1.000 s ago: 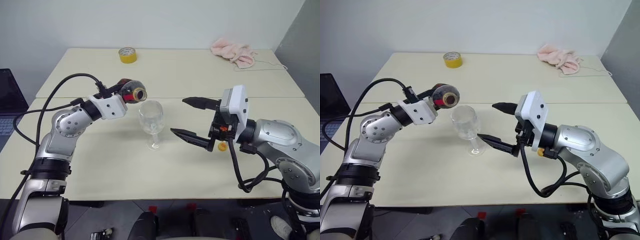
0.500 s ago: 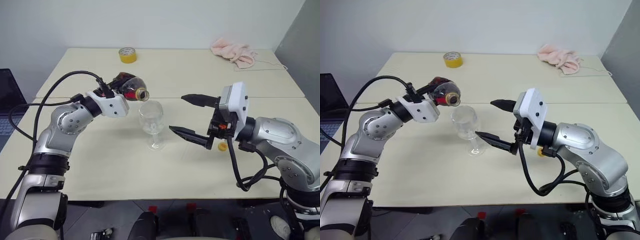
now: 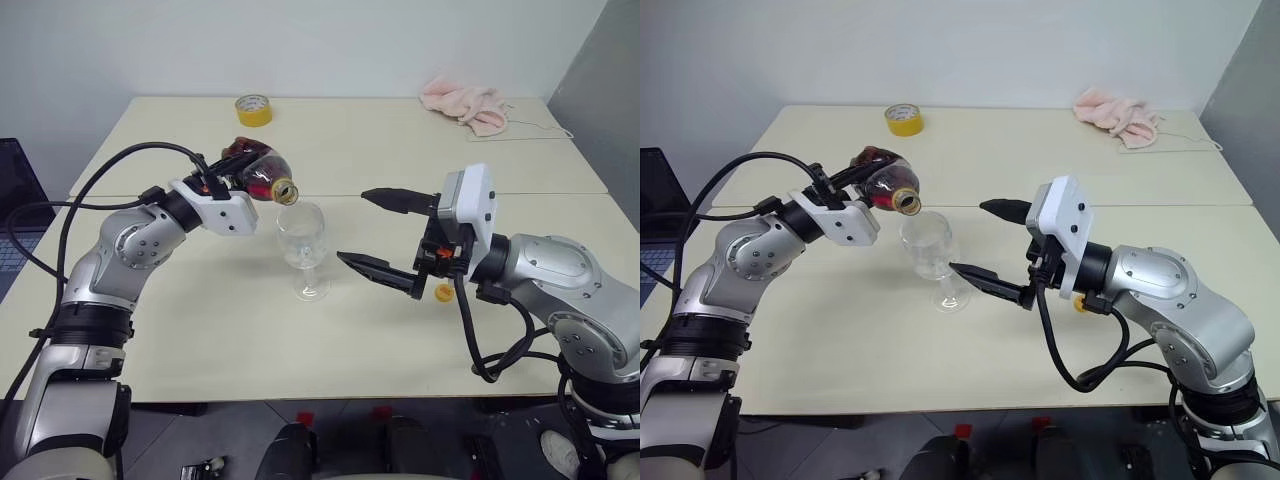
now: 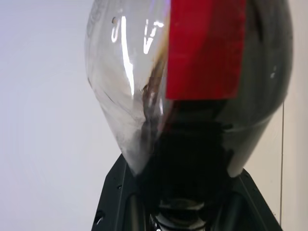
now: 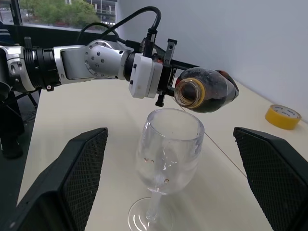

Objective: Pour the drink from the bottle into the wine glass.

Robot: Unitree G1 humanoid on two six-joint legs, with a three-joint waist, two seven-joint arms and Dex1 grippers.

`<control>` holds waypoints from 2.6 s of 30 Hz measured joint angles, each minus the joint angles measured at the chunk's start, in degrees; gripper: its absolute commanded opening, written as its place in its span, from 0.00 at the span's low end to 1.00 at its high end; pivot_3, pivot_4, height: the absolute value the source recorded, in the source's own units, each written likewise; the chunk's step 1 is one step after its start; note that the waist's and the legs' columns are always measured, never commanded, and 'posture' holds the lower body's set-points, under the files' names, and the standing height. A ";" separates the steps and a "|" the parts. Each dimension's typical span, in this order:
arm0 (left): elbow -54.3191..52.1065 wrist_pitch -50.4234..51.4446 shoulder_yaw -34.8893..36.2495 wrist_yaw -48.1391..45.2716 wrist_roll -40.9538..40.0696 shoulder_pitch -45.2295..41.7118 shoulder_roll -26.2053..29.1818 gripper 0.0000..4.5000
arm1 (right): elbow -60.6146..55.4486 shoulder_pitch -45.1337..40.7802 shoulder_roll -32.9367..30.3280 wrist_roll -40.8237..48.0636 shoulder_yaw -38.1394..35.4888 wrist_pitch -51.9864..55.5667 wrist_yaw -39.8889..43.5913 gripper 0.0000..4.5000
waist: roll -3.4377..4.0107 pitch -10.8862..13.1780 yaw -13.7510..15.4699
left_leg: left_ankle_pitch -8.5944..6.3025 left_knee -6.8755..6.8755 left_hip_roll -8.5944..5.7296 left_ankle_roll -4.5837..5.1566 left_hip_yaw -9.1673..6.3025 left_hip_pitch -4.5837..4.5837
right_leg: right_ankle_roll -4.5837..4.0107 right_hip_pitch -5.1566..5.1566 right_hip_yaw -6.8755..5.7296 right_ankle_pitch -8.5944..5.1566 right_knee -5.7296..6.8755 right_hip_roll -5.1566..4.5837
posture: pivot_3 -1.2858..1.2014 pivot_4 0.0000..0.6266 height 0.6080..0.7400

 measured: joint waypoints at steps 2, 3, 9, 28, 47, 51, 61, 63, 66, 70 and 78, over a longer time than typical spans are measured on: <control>0.22 -0.17 -0.03 0.54 0.20 -0.16 0.13 0.20 | 0.00 0.03 0.01 0.00 0.00 0.00 0.00 1.00 | 0.00 0.00 0.00 | 0.00 0.00 0.00 0.00 0.00 0.00 | 0.00 0.00 0.00 0.00 0.00 0.00 | 0.52 0.24 1.00; 0.27 -0.33 -0.04 0.68 0.58 -0.27 0.29 0.20 | 0.00 0.06 0.02 0.00 0.00 0.00 0.00 1.00 | 0.00 0.00 -0.01 | 0.00 0.00 0.00 0.00 0.00 0.00 | 0.00 0.00 0.00 0.00 0.00 0.00 | 0.52 0.24 1.00; 0.51 -1.64 -0.14 2.27 1.99 -0.58 0.78 0.20 | 0.00 0.20 0.09 0.00 0.00 0.00 -0.01 1.00 | 0.00 0.00 -0.03 | 0.00 0.00 0.00 0.00 0.00 0.00 | 0.00 -0.01 0.00 0.00 0.01 0.00 | 0.52 0.24 1.00; 2.39 -2.82 -1.80 7.08 5.59 -2.48 2.54 0.20 | 0.00 0.32 0.48 -0.01 0.00 0.00 -0.03 1.00 | 0.00 0.00 -0.14 | 0.00 0.00 0.00 0.00 0.01 -0.01 | 0.00 -0.03 0.00 0.00 0.06 0.00 | 0.52 0.24 1.00; 2.49 -3.68 -2.25 9.08 6.70 -2.99 2.93 0.19 | -0.02 1.29 0.52 -0.01 0.00 -0.03 0.00 1.00 | 0.00 0.00 -0.30 | 0.00 0.01 -0.01 0.00 0.06 -0.05 | 0.00 -0.22 0.06 0.00 0.34 -0.01 | 0.52 0.24 1.00; 2.86 -3.76 -2.29 9.20 6.89 -3.22 3.15 0.19 | -0.02 1.75 0.52 -0.03 0.00 -0.04 0.01 1.00 | 0.00 0.00 -0.40 | 0.00 0.02 -0.01 0.00 0.07 -0.05 | 0.00 -0.26 0.07 0.00 0.39 0.00 | 0.52 0.24 1.00; 4.38 -4.21 -2.66 9.78 7.60 -3.89 3.41 0.19 | -0.03 1.76 0.52 -0.02 0.00 -0.04 0.00 1.00 | 0.00 0.00 -0.47 | 0.00 0.02 -0.01 0.00 0.08 -0.07 | 0.00 -0.30 0.07 0.00 0.44 0.00 | 0.52 0.24 1.00; 4.50 -4.51 -2.72 10.08 7.71 -4.05 3.52 0.19 | -0.03 1.76 0.52 -0.02 0.00 -0.04 0.00 1.00 | 0.00 0.00 -0.47 | 0.00 0.02 -0.01 0.00 0.07 -0.08 | 0.00 -0.30 0.07 0.00 0.44 0.00 | 0.52 0.24 1.00; 4.51 -4.86 -2.74 10.43 7.77 -4.46 3.66 0.19 | -0.03 1.76 0.52 -0.02 0.00 -0.04 0.01 1.00 | 0.00 0.00 -0.47 | 0.00 0.02 -0.01 0.00 0.08 -0.08 | 0.00 -0.31 0.07 0.00 0.44 0.00 | 0.52 0.24 1.00; 4.53 -5.00 -2.78 10.48 7.82 -4.68 3.87 0.19 | -0.04 1.76 0.53 -0.02 0.01 -0.04 0.00 1.00 | 0.00 0.00 -0.51 | 0.00 0.03 -0.01 0.00 0.08 -0.08 | 0.00 -0.31 0.07 0.00 0.46 0.00 | 0.52 0.24 1.00; 5.63 -5.21 -3.01 11.00 7.97 -4.69 4.05 0.19 | -0.08 1.77 0.53 -0.01 0.01 -0.04 -0.01 1.00 | 0.00 0.00 -0.53 | 0.00 0.03 -0.01 0.00 0.08 -0.08 | 0.00 -0.32 0.07 0.00 0.48 0.00 | 0.52 0.24 1.00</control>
